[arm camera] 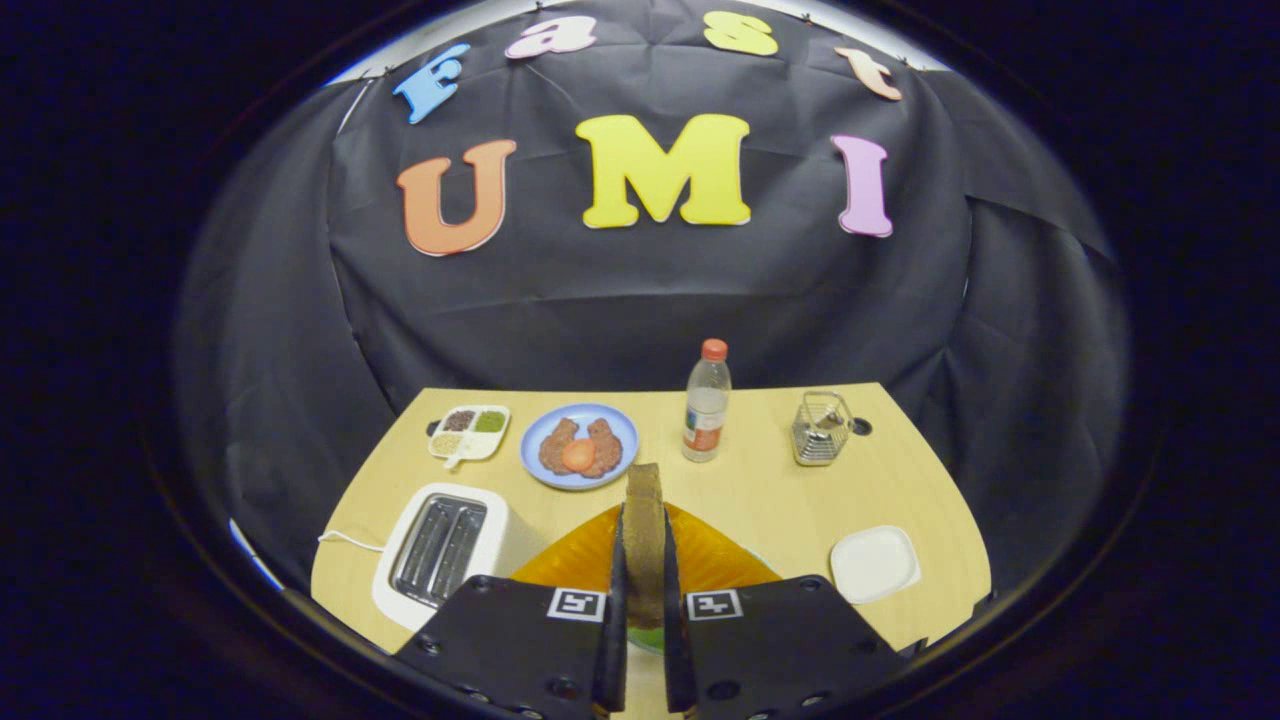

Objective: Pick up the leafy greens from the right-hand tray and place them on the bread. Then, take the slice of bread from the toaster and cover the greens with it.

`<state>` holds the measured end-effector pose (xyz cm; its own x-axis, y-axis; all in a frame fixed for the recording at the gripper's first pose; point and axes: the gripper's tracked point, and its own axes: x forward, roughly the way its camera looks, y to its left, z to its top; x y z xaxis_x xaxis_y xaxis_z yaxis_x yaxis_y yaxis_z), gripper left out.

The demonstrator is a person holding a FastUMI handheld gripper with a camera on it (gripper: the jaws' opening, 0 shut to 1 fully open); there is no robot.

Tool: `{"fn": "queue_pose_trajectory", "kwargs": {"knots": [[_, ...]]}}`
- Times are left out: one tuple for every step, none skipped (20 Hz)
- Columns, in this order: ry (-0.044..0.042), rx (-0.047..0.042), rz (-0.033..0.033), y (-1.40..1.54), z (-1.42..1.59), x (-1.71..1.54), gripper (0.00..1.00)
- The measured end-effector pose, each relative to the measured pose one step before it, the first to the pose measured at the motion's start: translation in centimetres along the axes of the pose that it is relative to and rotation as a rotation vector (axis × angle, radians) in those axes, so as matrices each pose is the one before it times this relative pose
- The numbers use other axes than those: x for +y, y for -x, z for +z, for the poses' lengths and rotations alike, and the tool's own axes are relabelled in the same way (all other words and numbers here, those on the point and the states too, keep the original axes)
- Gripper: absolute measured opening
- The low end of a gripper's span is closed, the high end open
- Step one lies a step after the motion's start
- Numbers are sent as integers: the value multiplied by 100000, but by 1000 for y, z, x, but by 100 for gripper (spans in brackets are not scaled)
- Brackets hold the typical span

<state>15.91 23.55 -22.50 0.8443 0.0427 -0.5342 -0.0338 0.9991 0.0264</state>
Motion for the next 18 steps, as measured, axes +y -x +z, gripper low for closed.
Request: {"fn": "queue_pose_trajectory", "kwargs": {"knots": [[-642,1295,35,-588,-687,-677,15],[-705,1376,469,-590,-686,-544,15],[-466,1492,1550,-696,-753,-122,15],[-724,1266,1417,-800,-610,-112,15],[-968,1236,551,-795,-574,-191,15],[-1531,1113,1024,-591,-497,-64,15],[-1600,1465,1172,-753,-650,129,15],[-2669,1531,1669,-745,-551,144,15],[-3001,1433,2617,-730,-497,463,15],[-1840,1734,400,-896,-608,-6,15],[-1787,1488,532,-793,-764,-18,15],[-1269,1804,-950,-714,-620,-253,15],[-2055,1257,-869,-608,-504,-345,15],[-2506,575,-553,-586,-217,-190,15],[-2786,1090,-46,-604,-279,32,15],[-2464,1306,-213,-428,-272,26,15],[-1097,728,-575,-363,-244,-79,15],[-431,-376,438,-121,-53,82,15]]}}
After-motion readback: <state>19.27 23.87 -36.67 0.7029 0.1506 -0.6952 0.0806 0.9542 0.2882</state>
